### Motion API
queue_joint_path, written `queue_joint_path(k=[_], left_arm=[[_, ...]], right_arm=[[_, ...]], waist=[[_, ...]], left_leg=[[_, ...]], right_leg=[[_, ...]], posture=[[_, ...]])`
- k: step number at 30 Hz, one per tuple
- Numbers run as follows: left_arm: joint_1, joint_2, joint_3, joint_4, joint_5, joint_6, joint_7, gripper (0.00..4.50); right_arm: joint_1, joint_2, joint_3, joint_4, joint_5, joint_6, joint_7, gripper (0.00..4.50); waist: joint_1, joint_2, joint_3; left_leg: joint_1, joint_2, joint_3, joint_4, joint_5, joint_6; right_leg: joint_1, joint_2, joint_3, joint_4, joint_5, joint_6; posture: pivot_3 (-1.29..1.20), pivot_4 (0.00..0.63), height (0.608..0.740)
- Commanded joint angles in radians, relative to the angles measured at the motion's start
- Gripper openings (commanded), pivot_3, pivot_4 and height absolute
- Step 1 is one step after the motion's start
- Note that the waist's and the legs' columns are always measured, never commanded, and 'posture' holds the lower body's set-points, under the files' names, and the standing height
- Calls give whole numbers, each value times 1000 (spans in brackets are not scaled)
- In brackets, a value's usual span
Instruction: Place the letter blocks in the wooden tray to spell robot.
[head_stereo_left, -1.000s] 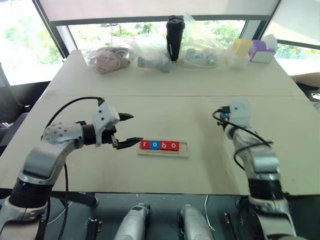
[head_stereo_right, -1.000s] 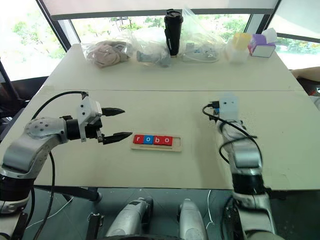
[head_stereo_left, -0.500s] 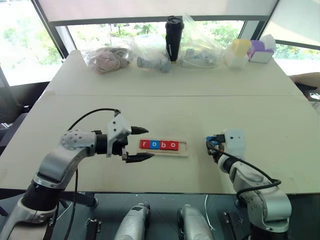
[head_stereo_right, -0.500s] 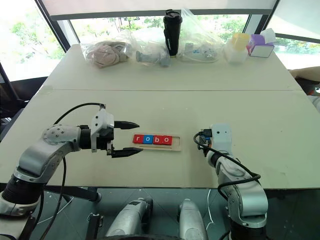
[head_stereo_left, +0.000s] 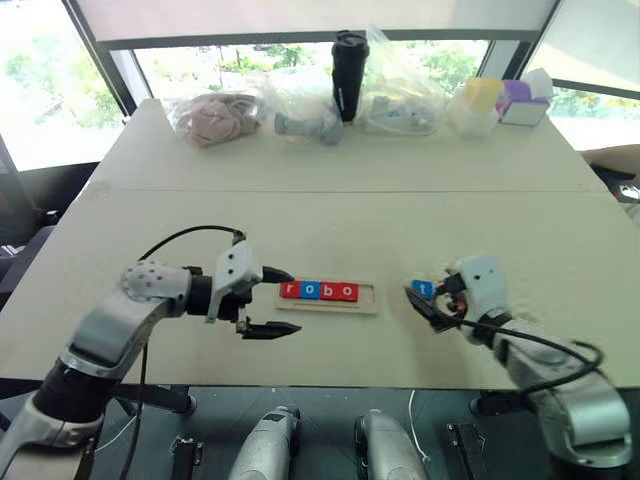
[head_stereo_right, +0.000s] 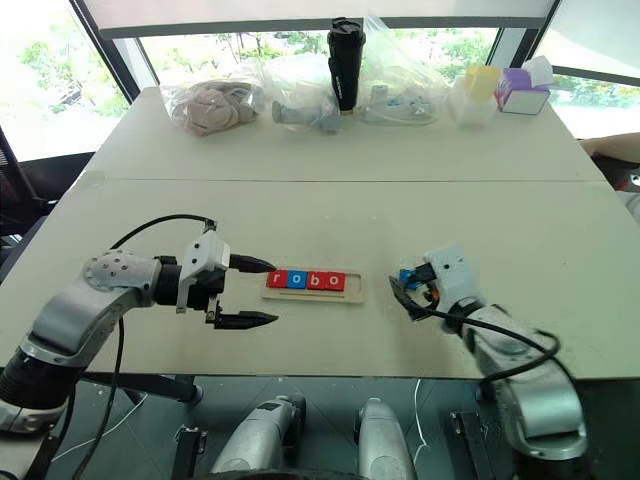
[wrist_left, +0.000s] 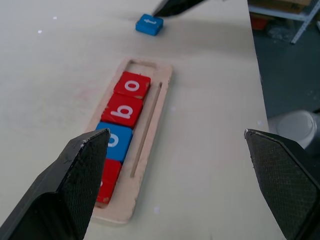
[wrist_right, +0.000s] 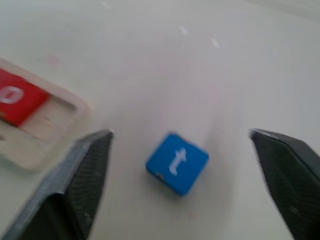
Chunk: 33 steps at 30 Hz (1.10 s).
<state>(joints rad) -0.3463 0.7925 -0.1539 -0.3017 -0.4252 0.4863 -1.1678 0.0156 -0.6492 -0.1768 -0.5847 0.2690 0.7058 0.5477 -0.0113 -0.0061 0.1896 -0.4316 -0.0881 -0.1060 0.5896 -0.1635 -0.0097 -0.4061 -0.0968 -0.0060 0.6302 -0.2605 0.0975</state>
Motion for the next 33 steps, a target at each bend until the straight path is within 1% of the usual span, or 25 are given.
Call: queue_joint_path(k=[1, 5, 9, 12, 15, 16, 19, 20, 21, 23, 24, 26, 30, 33], left_arm=[[-1, 15, 1, -4, 8, -45, -39, 4500], [-14, 11, 7, -9, 1, -48, -45, 4500], [-15, 10, 13, -29, -3, -40, -33, 4500], [-11, 12, 17, -39, -3, -36, -24, 4500], [4, 20, 15, -46, 12, -40, -12, 4500], [17, 28, 12, -47, 25, -49, -12, 4500], [41, 35, 33, -60, 16, -37, 3, 4500], [43, 36, 42, -62, 11, -33, 8, 4500], [46, 38, 53, -64, 8, -29, 15, 4500], [51, 40, 68, -65, 3, -24, 26, 4500], [53, 40, 73, -65, 0, -21, 30, 4500], [56, 40, 82, -68, -5, -15, 36, 4500], [54, 49, 105, -65, -17, 1, 41, 4500], [42, 58, 119, -56, -24, 9, 35, 4500]], right_arm=[[11, -108, -12, 186, -24, -252, 199, 4474], [-61, -153, 37, 386, -27, -392, 322, 4474], [-154, -157, 108, 561, -58, -499, 410, 4474], [-228, -149, 149, 692, -90, -572, 445, 4474], [-279, -145, 180, 776, -107, -619, 479, 4474], [-296, -142, 193, 799, -108, -628, 498, 4237], [-322, -143, 217, 834, -100, -646, 561, 3223], [-323, -143, 215, 834, -93, -643, 570, 2759], [-319, -146, 210, 830, -87, -639, 577, 2164], [-311, -150, 202, 820, -83, -630, 578, 1265], [-309, -150, 196, 812, -85, -624, 569, 1177], [-310, -146, 181, 787, -72, -599, 557, 1177], [-342, -132, 172, 614, 7, -450, 548, 1177], [-355, -124, 235, 444, 48, -342, 570, 1177]], waist=[[1, -1, 0], [-2, -1, 0], [-3, -1, 0], [0, -1, 0], [0, -1, 0], [0, -1, 0], [-1, -1, 0], [-1, -1, 0], [0, -1, 0], [0, -1, 0], [0, -1, 0], [0, -1, 0], [-2, -1, 0], [-2, -1, 0]], left_leg=[[0, 0, 0, 0, 0, 1], [0, 0, 0, 1, 0, 2], [0, 0, 0, 1, 0, 2], [0, 0, 0, 2, 0, 3], [0, 0, 0, 2, 0, 3], [0, 0, 0, 2, 0, 3], [1, 0, 0, 2, 1, 3], [1, 0, 0, 2, 1, 3], [1, 0, 0, 2, 0, 3], [1, 0, 0, 2, 0, 2], [1, 0, 0, 3, 0, 2], [1, 0, 0, 3, 0, 1], [1, 0, 0, 3, 0, 1], [1, 0, 0, 2, 0, 1]], right_leg=[[1, 0, 0, -1, 0, 0], [1, 0, 0, -1, 0, 0], [0, 0, 0, 1, 0, 0], [0, 0, 0, 1, 0, 0], [1, 0, 0, 0, 0, 0], [1, 0, 0, 0, 0, 0], [1, 0, 0, 1, 1, 0], [1, 0, 0, 1, 1, 0], [1, 0, 0, 1, 1, 0], [1, 0, 0, 1, 1, 0], [1, 0, 0, 1, 1, 0], [1, 0, 1, 1, 1, 0], [1, 0, 1, 2, 1, 0], [-1, 0, 1, 2, 1, 0]], posture=[[0, 150, 740], [0, 150, 740], [0, 150, 740], [0, 150, 740], [0, 150, 740], [0, 150, 740], [0, 150, 740], [0, 150, 740], [0, 150, 740], [0, 150, 740], [0, 150, 740], [0, 150, 740], [0, 150, 740], [0, 150, 740]])
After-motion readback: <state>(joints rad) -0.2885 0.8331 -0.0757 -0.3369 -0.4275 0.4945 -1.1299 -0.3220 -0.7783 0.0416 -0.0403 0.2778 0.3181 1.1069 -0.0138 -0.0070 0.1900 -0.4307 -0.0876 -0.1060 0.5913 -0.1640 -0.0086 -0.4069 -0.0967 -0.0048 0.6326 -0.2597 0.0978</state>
